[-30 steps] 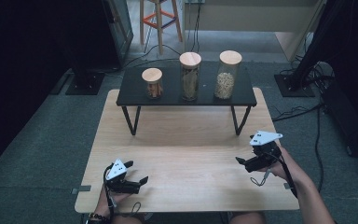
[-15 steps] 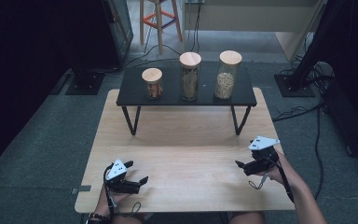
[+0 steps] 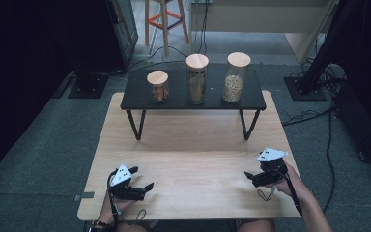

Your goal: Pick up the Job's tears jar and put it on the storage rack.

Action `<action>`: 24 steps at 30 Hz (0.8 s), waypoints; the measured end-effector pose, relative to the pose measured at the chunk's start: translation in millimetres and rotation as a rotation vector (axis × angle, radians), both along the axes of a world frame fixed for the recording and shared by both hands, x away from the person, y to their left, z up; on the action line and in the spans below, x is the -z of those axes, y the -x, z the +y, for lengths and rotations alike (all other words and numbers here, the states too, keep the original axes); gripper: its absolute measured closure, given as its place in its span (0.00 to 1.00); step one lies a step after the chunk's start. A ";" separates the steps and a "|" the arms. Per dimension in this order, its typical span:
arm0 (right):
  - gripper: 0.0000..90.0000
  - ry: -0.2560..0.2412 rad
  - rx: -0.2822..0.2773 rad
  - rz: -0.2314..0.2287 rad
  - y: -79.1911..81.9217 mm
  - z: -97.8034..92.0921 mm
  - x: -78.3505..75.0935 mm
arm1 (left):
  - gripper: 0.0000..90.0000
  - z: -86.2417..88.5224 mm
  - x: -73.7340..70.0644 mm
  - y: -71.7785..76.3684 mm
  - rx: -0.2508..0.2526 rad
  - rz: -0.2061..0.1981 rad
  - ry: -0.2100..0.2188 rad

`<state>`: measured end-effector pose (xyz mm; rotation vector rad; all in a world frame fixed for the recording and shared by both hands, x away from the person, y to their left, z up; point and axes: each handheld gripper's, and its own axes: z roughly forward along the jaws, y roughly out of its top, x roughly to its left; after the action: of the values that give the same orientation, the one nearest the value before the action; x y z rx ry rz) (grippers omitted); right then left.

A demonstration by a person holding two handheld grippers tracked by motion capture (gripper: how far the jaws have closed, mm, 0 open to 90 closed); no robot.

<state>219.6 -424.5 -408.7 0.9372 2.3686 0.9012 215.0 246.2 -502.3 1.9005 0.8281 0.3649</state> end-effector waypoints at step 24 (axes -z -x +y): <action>0.02 -0.053 0.038 0.036 8.2 -8.6 36.9 | 0.04 -0.1 -0.3 -0.4 0.000 0.002 -0.001</action>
<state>211.4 -433.1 -445.6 1.0243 2.3593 0.9433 215.4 246.1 -502.0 1.9021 0.8298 0.3633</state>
